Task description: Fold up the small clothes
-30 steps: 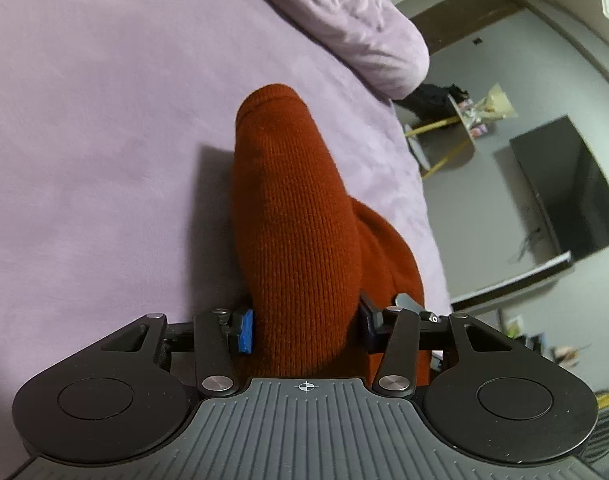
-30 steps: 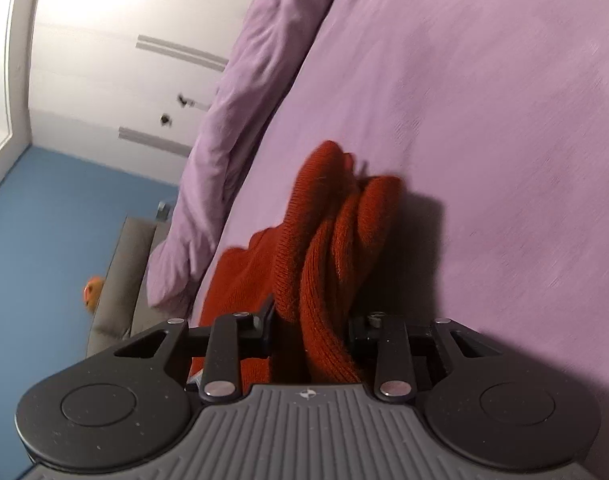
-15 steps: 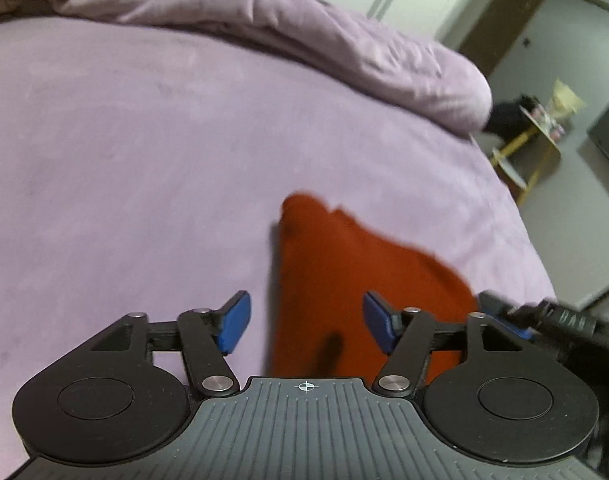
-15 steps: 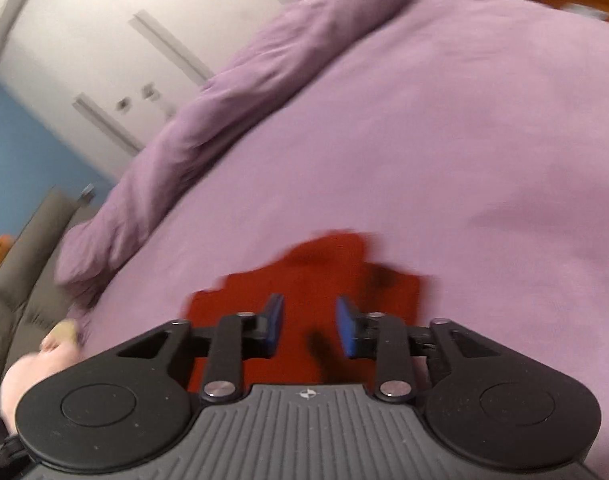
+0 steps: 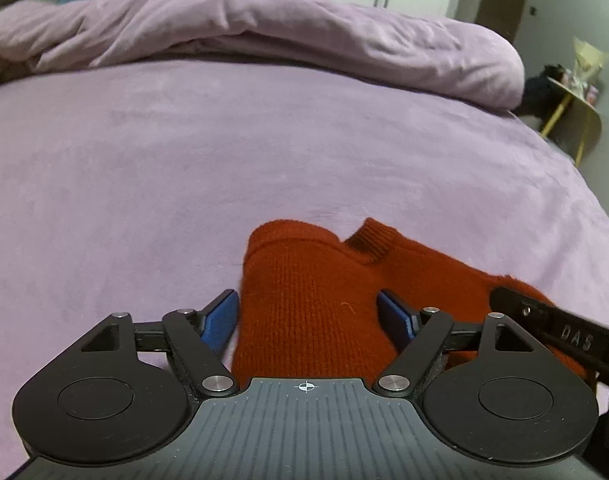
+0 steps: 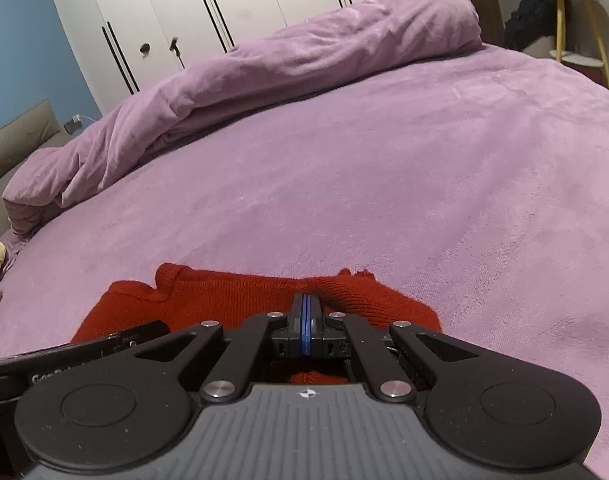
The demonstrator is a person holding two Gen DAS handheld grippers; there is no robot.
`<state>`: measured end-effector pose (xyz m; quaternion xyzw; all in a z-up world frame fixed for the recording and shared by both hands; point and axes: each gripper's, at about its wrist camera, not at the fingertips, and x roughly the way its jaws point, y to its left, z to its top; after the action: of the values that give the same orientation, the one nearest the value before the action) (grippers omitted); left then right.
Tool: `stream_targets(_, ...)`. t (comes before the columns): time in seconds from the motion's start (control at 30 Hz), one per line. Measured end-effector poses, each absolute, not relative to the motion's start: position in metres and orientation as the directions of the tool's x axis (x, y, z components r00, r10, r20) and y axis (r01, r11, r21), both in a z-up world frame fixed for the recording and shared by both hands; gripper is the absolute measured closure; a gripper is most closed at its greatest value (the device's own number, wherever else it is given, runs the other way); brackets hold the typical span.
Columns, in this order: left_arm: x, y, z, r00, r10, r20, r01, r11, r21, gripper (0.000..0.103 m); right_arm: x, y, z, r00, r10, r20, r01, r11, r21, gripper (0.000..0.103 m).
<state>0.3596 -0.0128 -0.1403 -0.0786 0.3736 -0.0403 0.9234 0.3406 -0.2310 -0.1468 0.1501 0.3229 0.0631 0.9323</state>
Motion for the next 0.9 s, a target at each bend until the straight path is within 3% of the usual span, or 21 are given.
stream_targets(0.17,0.335,0.005,-0.127,0.689,-0.182,-0.702,-0.019,0.963,-0.269,0.020,0.335,-0.228,-0.139,0.783,0.216,-0.583,-0.031,0.950,0.310,0.103)
stream_targets(0.27,0.286,0.023,-0.114,0.700,-0.262,-0.664,0.002,0.931,-0.365,0.020,0.303,-0.231,-0.121,0.770,0.250,-0.587,-0.068,0.947,0.315,0.095)
stream_targets(0.33,0.245,0.034,-0.110,0.709,-0.292,-0.642,0.017,0.917,-0.399,0.020,0.253,-0.237,-0.110,0.798,0.246,-0.550,-0.096,0.953,0.287,0.075)
stream_targets(0.5,0.171,0.049,-0.123,0.677,-0.289,-0.677,0.051,0.936,-0.348,0.019,0.153,-0.256,-0.126,0.793,0.213,-0.571,-0.124,0.974,0.192,0.064)
stream_targets(0.57,0.152,0.048,-0.123,0.674,-0.265,-0.689,0.082,0.955,-0.286,0.019,0.131,-0.264,-0.126,0.776,0.176,-0.606,-0.095,0.982,0.163,0.051)
stream_targets(0.7,0.135,0.034,-0.122,0.620,-0.172,-0.766,0.091,0.985,-0.147,0.024,0.120,-0.276,-0.123,0.700,0.143,-0.700,0.020,0.975,0.220,0.051)
stream_targets(0.9,0.141,0.027,-0.108,0.631,-0.196,-0.751,0.038,0.974,-0.222,0.023,0.117,-0.277,-0.113,0.671,0.265,-0.692,0.024,0.925,0.378,0.051)
